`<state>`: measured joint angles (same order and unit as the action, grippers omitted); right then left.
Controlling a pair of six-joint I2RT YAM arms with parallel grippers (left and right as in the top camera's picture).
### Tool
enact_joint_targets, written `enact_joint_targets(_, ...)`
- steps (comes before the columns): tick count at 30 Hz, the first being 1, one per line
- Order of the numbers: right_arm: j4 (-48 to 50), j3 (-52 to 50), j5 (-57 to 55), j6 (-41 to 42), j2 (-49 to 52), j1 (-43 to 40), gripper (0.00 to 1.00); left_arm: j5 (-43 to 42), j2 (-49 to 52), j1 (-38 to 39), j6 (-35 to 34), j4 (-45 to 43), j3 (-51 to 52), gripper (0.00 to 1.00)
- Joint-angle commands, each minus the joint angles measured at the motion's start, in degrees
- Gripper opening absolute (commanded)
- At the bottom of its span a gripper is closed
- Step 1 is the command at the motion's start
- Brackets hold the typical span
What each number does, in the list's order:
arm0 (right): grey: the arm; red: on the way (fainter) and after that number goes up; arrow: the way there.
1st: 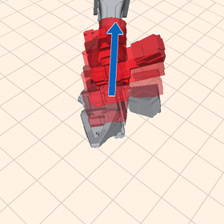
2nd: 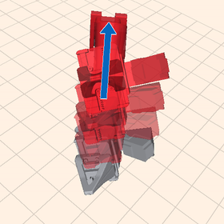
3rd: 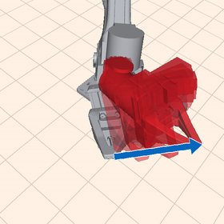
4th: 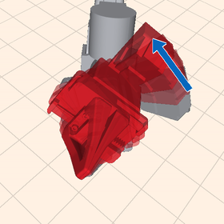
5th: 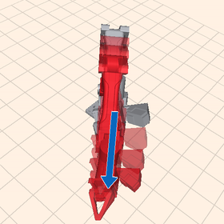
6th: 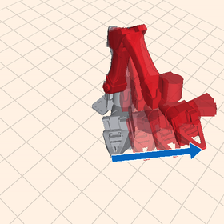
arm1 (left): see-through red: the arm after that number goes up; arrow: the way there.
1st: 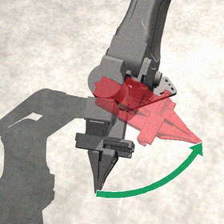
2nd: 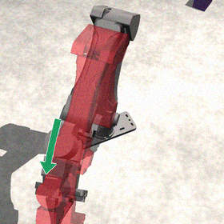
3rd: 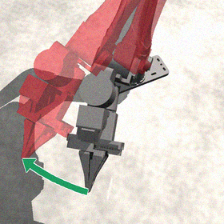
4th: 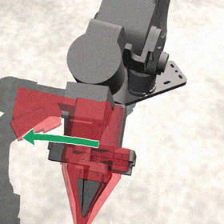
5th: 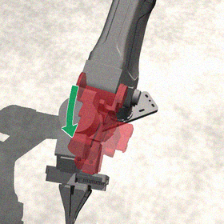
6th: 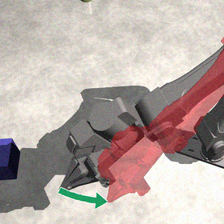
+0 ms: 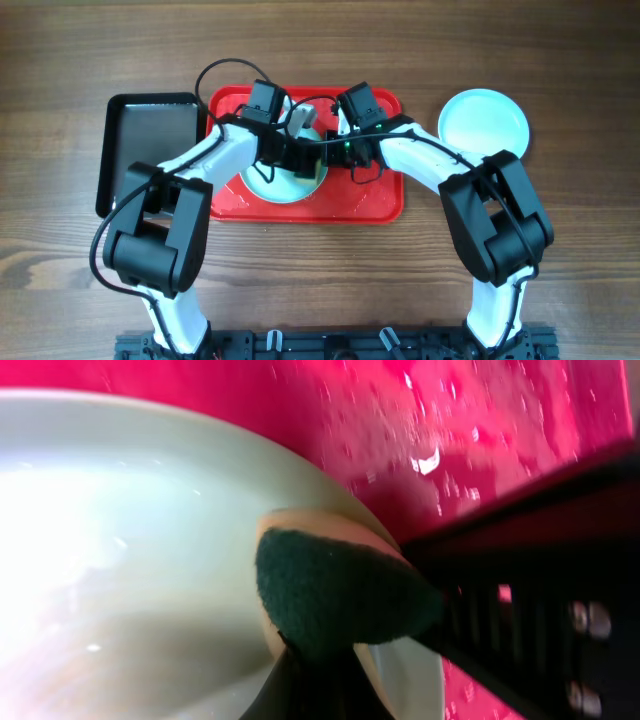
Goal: Clean dirty plates on tray and stack at the side
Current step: 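Scrub the light-blue plate with the sponge while the right gripper holds it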
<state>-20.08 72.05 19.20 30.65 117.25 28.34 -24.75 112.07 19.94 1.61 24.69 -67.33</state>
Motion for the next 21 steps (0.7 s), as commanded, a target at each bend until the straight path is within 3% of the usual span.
enact_joint_targets(1,-0.4,-0.3,0.2,0.8,1.7,0.5,0.04,11.9,1.2,2.7,-8.1,-4.9,0.3,0.04)
enact_joint_targets(6,-0.5,-0.3,0.2,0.8,1.7,0.5,0.04,32.4,1.2,2.7,-16.7,-6.3,0.3,0.04)
enact_joint_targets(9,-0.5,-0.3,0.2,0.8,1.7,0.5,0.04,46.7,1.2,0.6,-27.2,-2.9,0.2,0.04)
enact_joint_targets(10,-0.5,-0.3,0.2,0.8,1.7,0.5,0.04,47.4,1.2,-0.3,-29.0,-1.4,0.3,0.04)
enact_joint_targets(13,-0.5,-0.3,0.2,0.8,1.7,0.5,0.04,46.6,1.2,-4.4,-33.7,4.7,0.2,0.04)
enact_joint_targets(17,-0.5,-0.3,0.2,0.9,1.7,0.5,0.04,36.0,1.2,-8.0,-33.2,13.7,0.2,0.04)
enact_joint_targets(21,-0.7,-0.3,0.2,0.8,1.7,0.5,0.04,20.5,1.2,-8.1,-21.6,19.2,0.2,0.04)
